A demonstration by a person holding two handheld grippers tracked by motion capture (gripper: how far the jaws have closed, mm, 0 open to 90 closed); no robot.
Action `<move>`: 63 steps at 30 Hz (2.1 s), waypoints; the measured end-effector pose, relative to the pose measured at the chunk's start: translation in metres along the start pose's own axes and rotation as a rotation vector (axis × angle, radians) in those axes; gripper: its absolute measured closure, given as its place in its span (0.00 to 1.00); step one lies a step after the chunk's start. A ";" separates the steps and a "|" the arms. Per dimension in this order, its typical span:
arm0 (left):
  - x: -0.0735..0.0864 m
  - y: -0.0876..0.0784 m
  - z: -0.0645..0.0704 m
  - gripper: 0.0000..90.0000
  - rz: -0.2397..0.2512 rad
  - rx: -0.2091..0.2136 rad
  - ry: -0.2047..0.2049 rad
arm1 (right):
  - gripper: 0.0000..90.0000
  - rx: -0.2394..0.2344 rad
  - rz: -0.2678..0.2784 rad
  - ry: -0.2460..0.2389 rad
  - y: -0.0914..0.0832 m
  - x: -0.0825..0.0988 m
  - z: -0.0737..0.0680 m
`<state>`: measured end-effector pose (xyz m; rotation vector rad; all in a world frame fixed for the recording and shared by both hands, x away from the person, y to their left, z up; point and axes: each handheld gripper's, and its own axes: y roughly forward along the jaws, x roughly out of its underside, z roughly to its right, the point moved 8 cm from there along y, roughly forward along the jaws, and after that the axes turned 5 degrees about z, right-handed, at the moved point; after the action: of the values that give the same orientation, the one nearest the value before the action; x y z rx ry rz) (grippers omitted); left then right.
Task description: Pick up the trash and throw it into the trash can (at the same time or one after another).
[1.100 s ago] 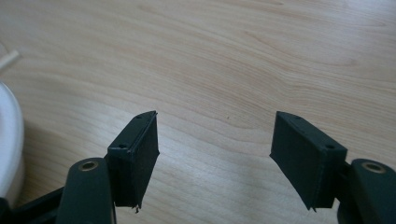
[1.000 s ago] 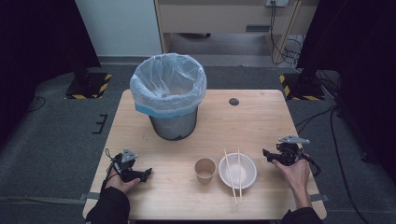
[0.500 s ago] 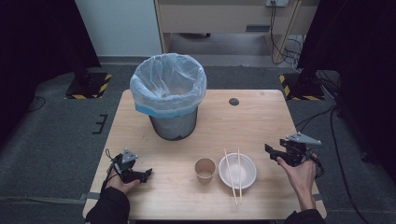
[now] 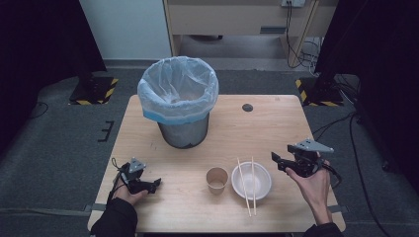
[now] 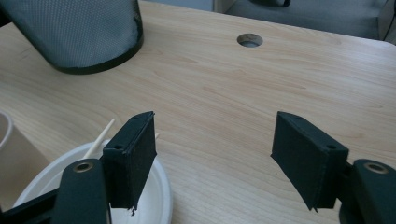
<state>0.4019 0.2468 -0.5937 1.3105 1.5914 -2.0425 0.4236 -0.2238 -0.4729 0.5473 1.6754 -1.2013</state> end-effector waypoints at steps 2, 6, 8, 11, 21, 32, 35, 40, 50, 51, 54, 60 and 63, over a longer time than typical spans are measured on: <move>0.000 0.000 0.000 0.00 0.000 -0.001 0.000 | 0.34 -0.011 -0.003 -0.009 -0.001 -0.001 -0.005; 0.000 0.000 0.000 0.00 0.000 -0.004 -0.002 | 0.35 -0.028 -0.004 -0.023 -0.001 -0.001 -0.014; 0.000 0.000 0.000 0.00 0.000 -0.004 -0.002 | 0.36 -0.054 -0.006 -0.032 0.002 0.001 -0.023; 0.000 0.000 0.000 0.00 -0.001 -0.004 -0.002 | 0.36 -0.091 -0.015 -0.034 0.008 0.005 -0.034; 0.000 0.000 0.000 0.00 -0.001 -0.006 -0.004 | 0.44 -0.147 -0.086 -0.064 0.024 0.026 -0.058; 0.000 0.000 0.000 0.00 0.000 -0.007 -0.005 | 0.56 -0.182 -0.161 -0.052 0.033 0.044 -0.071; 0.000 0.000 0.000 0.00 0.000 -0.007 -0.005 | 0.60 -0.179 -0.191 -0.045 0.034 0.049 -0.073; 0.000 0.000 0.000 0.00 -0.001 -0.007 -0.005 | 0.63 -0.171 -0.224 -0.038 0.036 0.054 -0.074; 0.000 0.000 0.000 0.00 0.001 -0.007 -0.005 | 0.71 -0.143 -0.280 -0.046 0.039 0.061 -0.073; 0.000 0.000 0.000 0.00 0.000 -0.007 -0.005 | 0.72 -0.141 -0.283 -0.043 0.039 0.061 -0.073; 0.000 0.000 0.000 0.00 0.000 -0.007 -0.005 | 0.74 -0.135 -0.289 -0.043 0.039 0.061 -0.073; 0.000 0.000 0.000 0.00 0.000 -0.007 -0.005 | 0.80 -0.124 -0.303 -0.045 0.038 0.062 -0.071; 0.000 0.000 0.000 0.00 0.000 -0.007 -0.005 | 0.83 -0.124 -0.306 -0.051 0.038 0.062 -0.070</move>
<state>0.4021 0.2463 -0.5937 1.3018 1.5951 -2.0372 0.3955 -0.1561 -0.5415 0.1857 1.8198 -1.3035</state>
